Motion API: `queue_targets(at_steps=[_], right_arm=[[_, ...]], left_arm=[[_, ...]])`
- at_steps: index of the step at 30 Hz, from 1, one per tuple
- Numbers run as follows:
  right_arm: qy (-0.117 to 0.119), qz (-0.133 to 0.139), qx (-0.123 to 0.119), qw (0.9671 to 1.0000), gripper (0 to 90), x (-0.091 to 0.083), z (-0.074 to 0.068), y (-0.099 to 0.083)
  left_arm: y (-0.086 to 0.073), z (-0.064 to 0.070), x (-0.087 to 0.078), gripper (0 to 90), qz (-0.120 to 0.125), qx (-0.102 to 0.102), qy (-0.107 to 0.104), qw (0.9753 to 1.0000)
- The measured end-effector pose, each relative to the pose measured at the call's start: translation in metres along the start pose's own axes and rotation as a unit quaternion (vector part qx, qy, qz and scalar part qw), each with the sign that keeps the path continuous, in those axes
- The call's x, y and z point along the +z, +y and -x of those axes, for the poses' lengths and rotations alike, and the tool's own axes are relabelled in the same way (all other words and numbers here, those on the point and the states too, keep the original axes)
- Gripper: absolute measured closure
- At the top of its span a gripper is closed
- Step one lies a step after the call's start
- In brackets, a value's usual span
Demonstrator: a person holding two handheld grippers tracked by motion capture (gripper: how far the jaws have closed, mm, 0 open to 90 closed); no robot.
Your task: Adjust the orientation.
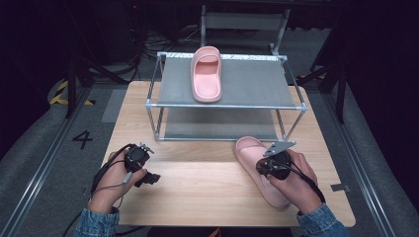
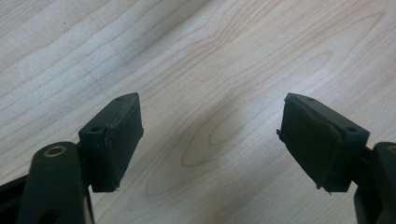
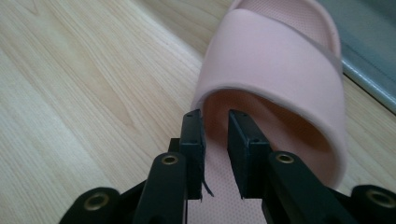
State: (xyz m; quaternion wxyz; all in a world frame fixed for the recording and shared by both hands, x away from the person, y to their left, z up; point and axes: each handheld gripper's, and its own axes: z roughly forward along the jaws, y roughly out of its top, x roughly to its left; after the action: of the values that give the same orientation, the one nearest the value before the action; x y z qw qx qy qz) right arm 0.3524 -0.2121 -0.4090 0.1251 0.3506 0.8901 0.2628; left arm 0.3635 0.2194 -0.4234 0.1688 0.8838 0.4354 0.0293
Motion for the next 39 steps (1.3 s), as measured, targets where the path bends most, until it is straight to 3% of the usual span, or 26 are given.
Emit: queue_targets(at_steps=[7,11,17,21,33,39], right_arm=[[0.002,-0.002,0.003,1.0,74.5,0.0,0.0,0.0],[0.021,0.0,0.012,0.9997,72.3,0.0,0.0,-0.002],[0.011,-0.011,-0.008,0.9998,77.2,0.014,-0.006,0.007],[0.007,-0.014,-0.007,0.9999,82.8,0.016,-0.004,0.009],[0.029,0.001,-0.005,0.9996,84.9,-0.005,-0.007,0.007],[0.032,0.009,-0.009,0.9994,84.6,-0.033,-0.008,0.015]], left_arm=[[0.004,-0.002,0.001,22.0,-0.001,0.002,0.0,1.0],[0.008,-0.002,0.004,22.0,-0.001,0.007,-0.005,1.0],[0.007,-0.003,0.003,21.9,0.0,0.005,-0.006,1.0],[0.007,-0.003,0.001,22.0,0.002,0.007,-0.005,1.0],[0.023,-0.002,0.001,21.9,0.008,0.02,-0.013,0.9997],[0.03,-0.003,0.001,21.8,0.01,0.029,-0.017,0.9994]])
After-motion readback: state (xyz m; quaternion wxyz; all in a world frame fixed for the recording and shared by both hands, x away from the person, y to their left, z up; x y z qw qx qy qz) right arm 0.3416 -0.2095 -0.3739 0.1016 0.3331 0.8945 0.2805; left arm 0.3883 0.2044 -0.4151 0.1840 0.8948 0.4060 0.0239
